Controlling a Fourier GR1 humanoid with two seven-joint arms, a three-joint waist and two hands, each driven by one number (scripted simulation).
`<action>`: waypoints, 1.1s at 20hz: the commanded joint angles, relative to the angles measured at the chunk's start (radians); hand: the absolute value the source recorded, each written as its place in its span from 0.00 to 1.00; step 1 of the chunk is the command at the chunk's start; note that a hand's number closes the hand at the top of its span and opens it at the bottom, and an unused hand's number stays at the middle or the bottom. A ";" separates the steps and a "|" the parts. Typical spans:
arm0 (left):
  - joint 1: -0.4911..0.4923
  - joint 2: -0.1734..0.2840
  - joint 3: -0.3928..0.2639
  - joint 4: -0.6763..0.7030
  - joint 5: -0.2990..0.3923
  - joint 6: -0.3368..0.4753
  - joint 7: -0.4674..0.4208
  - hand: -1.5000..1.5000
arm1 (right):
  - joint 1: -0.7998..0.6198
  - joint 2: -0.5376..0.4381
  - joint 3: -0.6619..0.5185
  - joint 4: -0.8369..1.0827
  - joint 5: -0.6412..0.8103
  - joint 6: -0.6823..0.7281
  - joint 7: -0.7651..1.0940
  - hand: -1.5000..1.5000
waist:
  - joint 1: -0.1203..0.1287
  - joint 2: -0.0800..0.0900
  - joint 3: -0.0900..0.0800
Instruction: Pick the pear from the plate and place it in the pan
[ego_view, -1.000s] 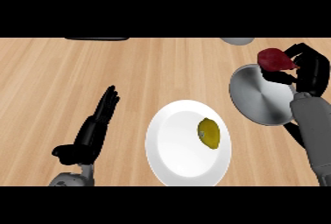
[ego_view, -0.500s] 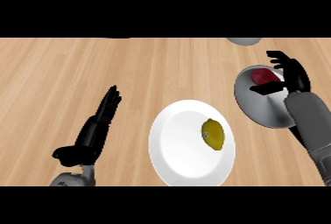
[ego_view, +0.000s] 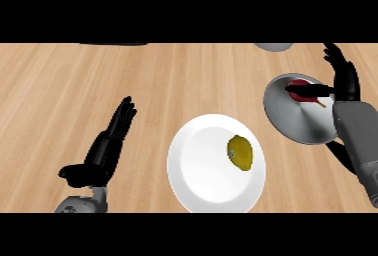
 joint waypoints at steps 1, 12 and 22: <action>0.002 -0.007 0.010 0.010 0.001 0.006 0.001 0.50 | 0.030 -0.045 -0.092 0.014 -0.107 0.078 -0.098 0.00 | -0.018 -0.005 -0.001; 0.010 -0.006 0.050 0.060 0.005 0.000 -0.039 0.50 | 0.188 -0.203 -0.120 -0.014 -0.246 0.628 -0.176 0.00 | -0.050 -0.017 -0.003; 0.017 -0.013 0.047 -0.009 -0.008 -0.017 0.021 0.50 | 0.440 -0.186 -0.060 -0.204 -0.296 0.676 -0.300 0.00 | -0.044 -0.017 -0.003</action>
